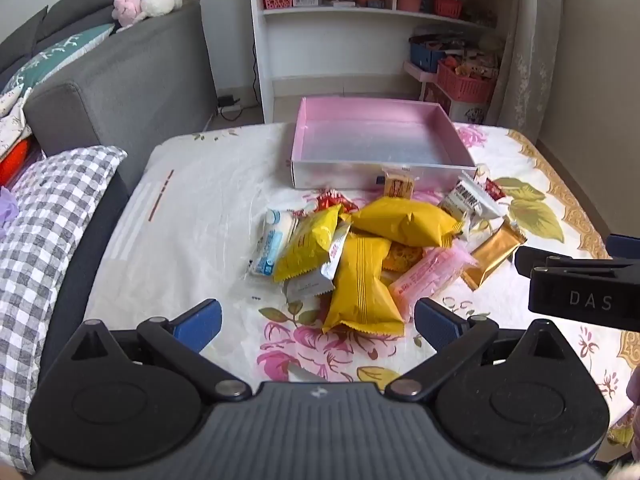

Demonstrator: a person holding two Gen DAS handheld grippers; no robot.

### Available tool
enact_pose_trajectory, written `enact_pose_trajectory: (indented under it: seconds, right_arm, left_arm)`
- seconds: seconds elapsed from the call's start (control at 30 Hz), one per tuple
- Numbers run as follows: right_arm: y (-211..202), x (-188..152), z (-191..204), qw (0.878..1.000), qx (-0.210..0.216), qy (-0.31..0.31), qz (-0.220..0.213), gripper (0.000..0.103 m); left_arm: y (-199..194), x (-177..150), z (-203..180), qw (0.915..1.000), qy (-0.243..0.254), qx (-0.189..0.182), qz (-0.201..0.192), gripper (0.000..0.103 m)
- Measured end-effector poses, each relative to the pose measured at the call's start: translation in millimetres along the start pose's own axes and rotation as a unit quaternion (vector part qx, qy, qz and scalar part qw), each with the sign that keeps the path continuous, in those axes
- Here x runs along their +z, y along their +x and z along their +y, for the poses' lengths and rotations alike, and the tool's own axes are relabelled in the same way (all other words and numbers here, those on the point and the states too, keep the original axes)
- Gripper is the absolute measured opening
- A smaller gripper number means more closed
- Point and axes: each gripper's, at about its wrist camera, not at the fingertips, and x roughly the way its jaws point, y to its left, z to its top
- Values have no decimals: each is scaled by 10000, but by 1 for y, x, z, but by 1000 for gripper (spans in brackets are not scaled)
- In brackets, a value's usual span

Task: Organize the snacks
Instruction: 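Move both tools toward the snack pile in front of the pink box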

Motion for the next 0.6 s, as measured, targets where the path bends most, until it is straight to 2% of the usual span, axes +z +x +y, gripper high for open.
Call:
enact_pose_trajectory:
  seconds: [0.13,0.2,0.23,0.33,0.37,0.5,0.6]
  right_arm:
    - [-17,8,1,9997,14,28,-226,103]
    - [-24,11,3,9994,-12,25,-342,103]
    - [-28,12,4,9992,-21,15,-391,103]
    - [-37,15,4,9987,-40,2,-498,103]
    - [-38,16,4,9987,-41,6,-515,103]
    - [-40,18,3,9981,7,-12,-617,103]
    - [-38,19,7,9962,-23,-253,-838,103]
  left_arm:
    - [-20,0,0,9995,-9,23,-323,103]
    - [-25,5,-2,9996,-11,40,-293,103]
    - [-28,6,0,9992,-15,24,-403,103]
    - [-31,9,-1,9992,-23,47,-402,103]
    - [-35,8,-2,9984,-8,58,-567,103]
    - [-37,10,0,9971,-36,26,-755,103]
    - [-32,12,3,9961,-3,-87,-876,103]
